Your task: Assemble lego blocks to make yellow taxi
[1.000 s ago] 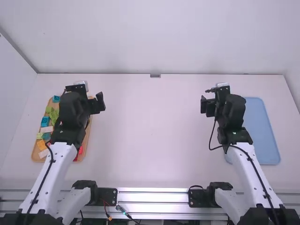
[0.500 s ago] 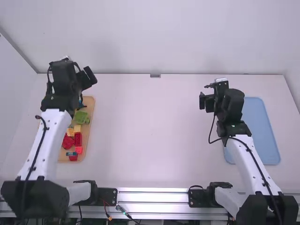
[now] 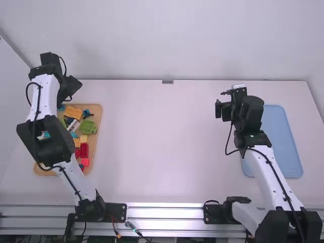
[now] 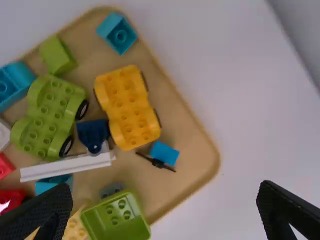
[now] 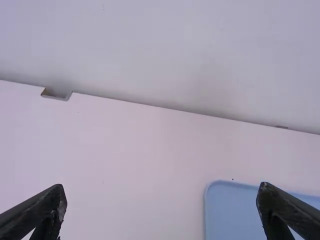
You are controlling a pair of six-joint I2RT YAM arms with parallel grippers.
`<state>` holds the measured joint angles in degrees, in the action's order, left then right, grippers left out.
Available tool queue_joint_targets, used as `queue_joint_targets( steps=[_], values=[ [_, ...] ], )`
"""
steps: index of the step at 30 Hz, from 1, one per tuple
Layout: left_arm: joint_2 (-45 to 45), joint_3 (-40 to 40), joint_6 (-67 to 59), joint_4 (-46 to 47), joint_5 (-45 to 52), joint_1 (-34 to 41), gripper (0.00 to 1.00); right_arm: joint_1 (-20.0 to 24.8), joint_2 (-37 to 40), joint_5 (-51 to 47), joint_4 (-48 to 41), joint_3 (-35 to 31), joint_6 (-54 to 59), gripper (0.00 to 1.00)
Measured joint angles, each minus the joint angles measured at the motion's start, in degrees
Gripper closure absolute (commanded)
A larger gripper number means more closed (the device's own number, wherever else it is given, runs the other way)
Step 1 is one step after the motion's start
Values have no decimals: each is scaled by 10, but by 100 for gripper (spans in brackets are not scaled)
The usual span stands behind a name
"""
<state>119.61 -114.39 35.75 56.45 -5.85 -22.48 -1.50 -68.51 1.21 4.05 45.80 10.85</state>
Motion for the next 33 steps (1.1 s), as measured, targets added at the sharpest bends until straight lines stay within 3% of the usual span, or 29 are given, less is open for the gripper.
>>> queue_joint_targets(
  steps=[5,11,33],
  values=[
    [98,-71,35,50,13,-13,1,0,0,0,0,0,1,1],
    [153,-74,56,46,37,-11,2,0,0,3,0,0,1,1],
    [161,-2,110,-45,12,-11,14,-1,0,3,-2,0,-2,1]
  ],
)
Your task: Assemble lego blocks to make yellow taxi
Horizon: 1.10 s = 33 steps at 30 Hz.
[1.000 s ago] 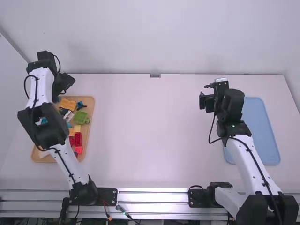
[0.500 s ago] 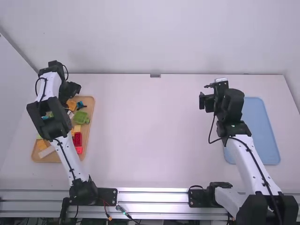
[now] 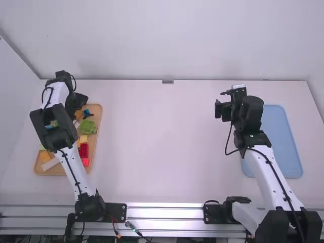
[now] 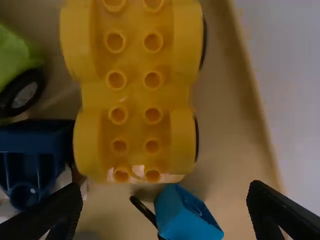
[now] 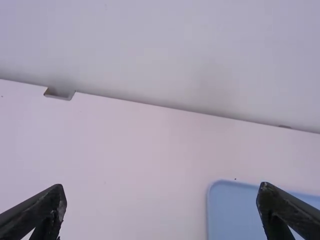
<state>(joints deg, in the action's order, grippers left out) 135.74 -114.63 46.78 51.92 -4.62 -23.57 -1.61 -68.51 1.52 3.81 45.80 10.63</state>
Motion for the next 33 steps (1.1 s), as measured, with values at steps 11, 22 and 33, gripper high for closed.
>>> queue_joint_targets(
  steps=[11,22,33],
  values=[
    [0,5,-16,-31,-34,0,11,0,0,2,0,0,0,1],
    [0,38,-32,-77,-92,-2,11,0,0,0,0,0,0,1],
    [0,56,-64,-134,-96,-2,9,-1,0,2,2,0,-1,1]
  ],
)
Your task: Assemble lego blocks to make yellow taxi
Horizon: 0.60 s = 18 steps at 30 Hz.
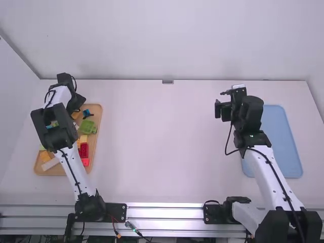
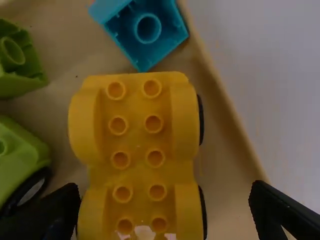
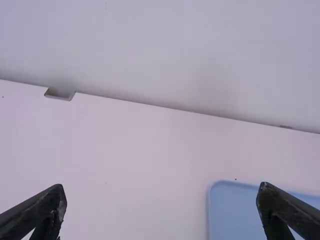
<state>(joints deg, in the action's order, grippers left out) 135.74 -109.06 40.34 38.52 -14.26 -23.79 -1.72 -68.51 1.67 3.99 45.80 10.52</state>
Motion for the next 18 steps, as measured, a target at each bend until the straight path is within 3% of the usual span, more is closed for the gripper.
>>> queue_joint_targets(
  steps=[18],
  values=[
    [0,31,-14,-15,-8,0,15,0,0,30,-3,0,0,1]
  ],
)
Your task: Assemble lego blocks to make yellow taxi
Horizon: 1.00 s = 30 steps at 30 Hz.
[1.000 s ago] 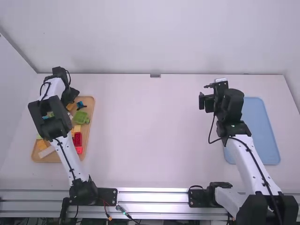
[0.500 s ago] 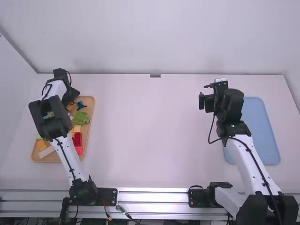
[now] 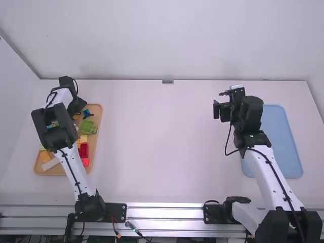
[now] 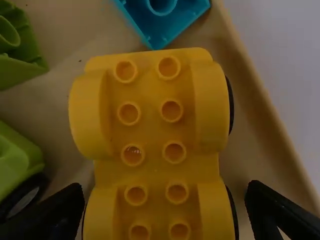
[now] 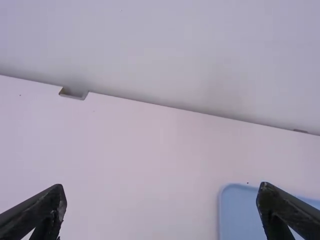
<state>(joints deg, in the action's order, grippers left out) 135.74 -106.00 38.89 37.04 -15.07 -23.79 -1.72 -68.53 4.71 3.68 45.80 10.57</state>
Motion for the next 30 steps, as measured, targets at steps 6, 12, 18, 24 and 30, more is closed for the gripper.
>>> queue_joint_targets(
  steps=[6,12,18,24,30],
  values=[
    [0,0,-2,2,-2,0,30,0,0,3,0,0,0,1],
    [0,0,-4,6,-2,0,36,0,0,3,0,0,1,1],
    [0,0,-4,6,-2,0,44,0,0,3,0,0,0,1],
    [0,-7,8,33,-11,0,60,0,0,3,-1,0,0,1],
    [0,-47,40,109,-50,0,67,0,0,8,0,0,1,1]
  ],
)
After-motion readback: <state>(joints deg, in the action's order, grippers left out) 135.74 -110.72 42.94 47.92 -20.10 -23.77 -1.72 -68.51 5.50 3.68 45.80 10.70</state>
